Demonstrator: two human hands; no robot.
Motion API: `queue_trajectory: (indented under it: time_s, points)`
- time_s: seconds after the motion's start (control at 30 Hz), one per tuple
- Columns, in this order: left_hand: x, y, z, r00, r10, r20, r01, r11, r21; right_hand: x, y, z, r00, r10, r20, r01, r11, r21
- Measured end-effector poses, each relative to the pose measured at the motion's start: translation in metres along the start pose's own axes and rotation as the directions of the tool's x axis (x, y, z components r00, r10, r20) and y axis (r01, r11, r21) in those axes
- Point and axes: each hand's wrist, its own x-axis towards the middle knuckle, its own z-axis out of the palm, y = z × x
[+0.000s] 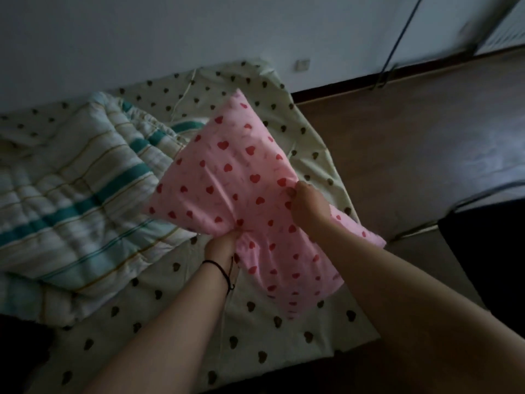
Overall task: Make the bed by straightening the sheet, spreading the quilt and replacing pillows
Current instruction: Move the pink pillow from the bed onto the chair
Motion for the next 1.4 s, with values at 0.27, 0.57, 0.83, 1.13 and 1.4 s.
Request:
queue_trajectory:
  time_s: [0.27,0.57,0.83,1.13,1.4]
  points:
    - [-0.086,-0.025,0.055,0.982,0.166,0.093,-0.167,0.986,-0.006,-0.11,0.074,-0.089,0.974,0.207,-0.086,-0.2,0.976,0.085]
    - [-0.156,-0.018,0.201,0.944,0.248,0.218,-0.277,0.955,0.11,-0.172,0.202,-0.177,0.879,0.435,-0.196,-0.398,0.895,0.203]
    - [-0.192,-0.019,0.38,0.909,0.261,0.325,-0.335,0.921,0.197,-0.188,0.355,-0.243,0.785,0.583,-0.209,-0.51,0.8,0.314]
    - [-0.198,-0.026,0.621,0.916,0.25,0.314,-0.339,0.902,0.269,-0.173,0.549,-0.311,0.705,0.705,-0.079,-0.561,0.622,0.547]
    - [-0.189,-0.046,0.757,0.904,0.243,0.351,-0.378,0.838,0.393,-0.164,0.654,-0.317,0.607,0.793,0.05,-0.581,0.4,0.709]
